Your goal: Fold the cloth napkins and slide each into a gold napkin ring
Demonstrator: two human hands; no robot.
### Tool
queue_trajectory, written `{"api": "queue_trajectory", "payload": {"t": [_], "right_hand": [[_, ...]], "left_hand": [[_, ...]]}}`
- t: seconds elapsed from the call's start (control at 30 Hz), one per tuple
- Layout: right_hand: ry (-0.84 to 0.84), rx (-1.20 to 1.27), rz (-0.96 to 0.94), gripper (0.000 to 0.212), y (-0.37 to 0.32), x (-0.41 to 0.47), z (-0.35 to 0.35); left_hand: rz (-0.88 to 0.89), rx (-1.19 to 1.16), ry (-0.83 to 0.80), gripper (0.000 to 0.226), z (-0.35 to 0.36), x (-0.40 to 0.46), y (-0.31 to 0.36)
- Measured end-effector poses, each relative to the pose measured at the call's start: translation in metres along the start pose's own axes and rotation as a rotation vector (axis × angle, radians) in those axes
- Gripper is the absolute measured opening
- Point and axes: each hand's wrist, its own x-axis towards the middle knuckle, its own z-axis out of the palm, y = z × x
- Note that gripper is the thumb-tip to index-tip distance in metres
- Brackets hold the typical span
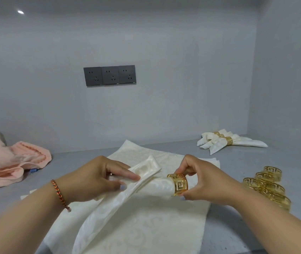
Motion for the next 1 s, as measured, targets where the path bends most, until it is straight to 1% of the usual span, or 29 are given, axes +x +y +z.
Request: {"api": "queue_trajectory", "payload": {"t": [0.13,0.23,0.33,0.43,0.53,0.7,0.83,1.0], "right_hand": [[0.025,0.008,-0.039,0.044,-0.014,0.002,0.015],[0.090,0.080,-0.027,0.042,-0.016,0.003,0.021],[0.137,0.209,0.013,0.040,-0.012,0.003,0.021],[0.146,0.251,0.013,0.040,-0.012,0.001,0.020],[0.129,0.204,-0.006,0.042,-0.014,0.001,0.019],[0.071,0.108,-0.044,0.043,-0.015,-0.001,0.015],[0.034,0.073,-0.071,0.042,-0.016,-0.004,0.013],[-0.006,-0.006,-0.113,0.044,-0.020,-0.004,0.013]], "left_hand": [[0.006,-0.032,-0.010,0.041,0.007,0.003,0.003],[0.015,-0.050,-0.031,0.045,0.011,0.002,0.005],[0.036,-0.008,-0.064,0.055,0.011,0.001,0.005],[0.037,0.059,-0.124,0.059,0.011,0.001,0.005],[0.032,0.135,-0.203,0.060,0.010,0.001,0.008],[0.022,0.173,-0.329,0.054,0.005,0.005,0.019],[0.027,0.224,-0.412,0.055,0.001,0.010,0.028],[0.001,0.274,-0.454,0.058,0.002,0.016,0.039]]}}
